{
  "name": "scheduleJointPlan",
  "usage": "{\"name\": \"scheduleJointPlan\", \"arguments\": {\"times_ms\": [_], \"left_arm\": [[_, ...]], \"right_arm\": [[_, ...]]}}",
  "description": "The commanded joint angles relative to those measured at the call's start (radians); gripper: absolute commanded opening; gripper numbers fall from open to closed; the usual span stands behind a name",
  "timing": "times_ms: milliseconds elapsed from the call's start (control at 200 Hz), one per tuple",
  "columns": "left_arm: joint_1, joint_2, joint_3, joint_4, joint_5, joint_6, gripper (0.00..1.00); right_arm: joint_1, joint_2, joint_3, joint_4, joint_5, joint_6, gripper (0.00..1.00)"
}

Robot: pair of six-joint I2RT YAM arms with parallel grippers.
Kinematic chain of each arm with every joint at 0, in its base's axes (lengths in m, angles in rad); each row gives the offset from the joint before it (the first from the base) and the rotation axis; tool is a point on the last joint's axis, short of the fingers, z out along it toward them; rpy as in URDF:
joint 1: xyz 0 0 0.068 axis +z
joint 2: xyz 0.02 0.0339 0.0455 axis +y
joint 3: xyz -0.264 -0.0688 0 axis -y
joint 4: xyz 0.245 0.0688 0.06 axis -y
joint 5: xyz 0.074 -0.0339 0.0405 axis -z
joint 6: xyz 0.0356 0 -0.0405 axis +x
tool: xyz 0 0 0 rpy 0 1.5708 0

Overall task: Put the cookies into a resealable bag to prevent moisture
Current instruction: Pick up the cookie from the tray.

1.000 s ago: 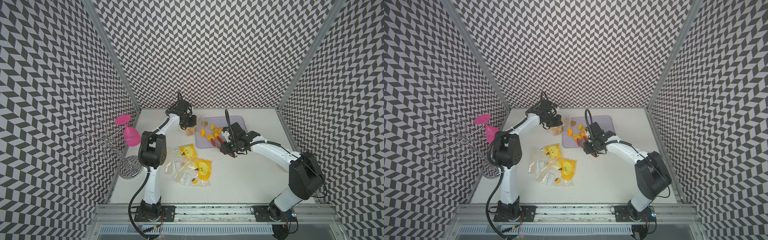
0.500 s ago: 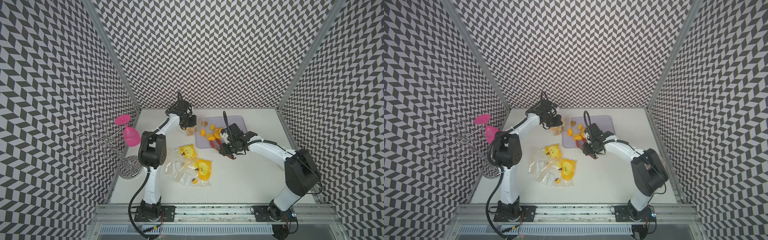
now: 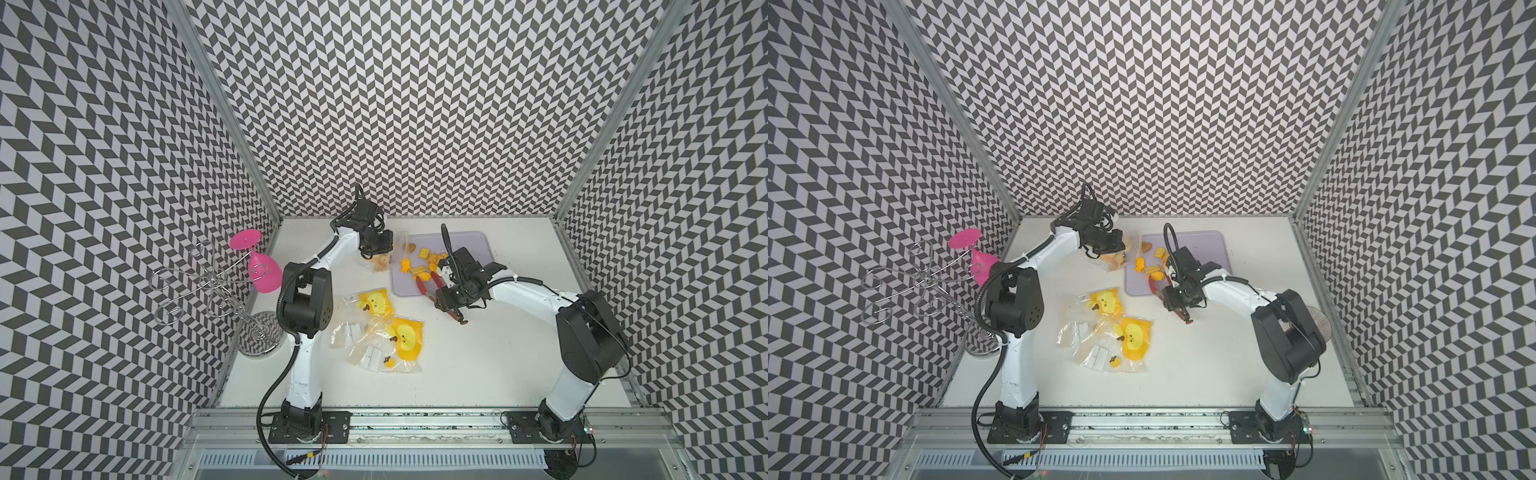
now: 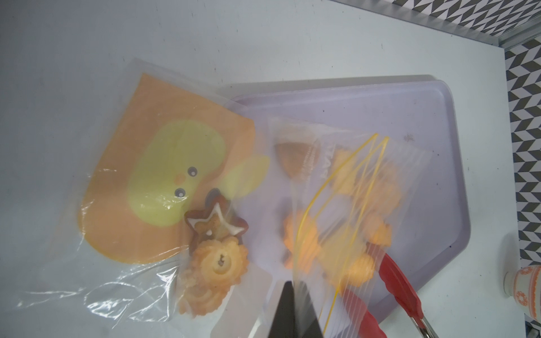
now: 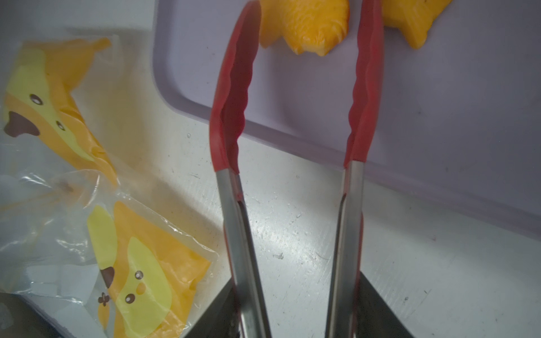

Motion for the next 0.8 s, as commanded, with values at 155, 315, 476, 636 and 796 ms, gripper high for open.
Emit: {"name": "scheduleJointPlan", "arguments": {"times_ms": [155,315,476,636,796], "left_arm": [[0.006,-0.037,0.002,0.007,-0.001,0.002,0.0],[0.006,-0.037,0.002,0.008,-0.001,0.001,0.0],[0.006,-0.036,0.003,0.008,0.0,0.001,0.0],[0.006,-0.035,0.003,0.007,0.003,0.002,0.0],[0.007,-0.037,0.002,0.007,0.002,0.001,0.0]], "right_arm": [[-0.008,0.05,0.077,0.056,0.001,-0.021,0.54],[-0.009,0.047,0.079,0.055,0.001,-0.023,0.47],[-0.009,0.0,0.058,0.059,0.004,-0.013,0.41],[-0.009,-0.056,0.02,0.062,0.004,-0.004,0.29],[-0.009,-0.109,-0.019,0.055,0.014,0.001,0.2]]}}
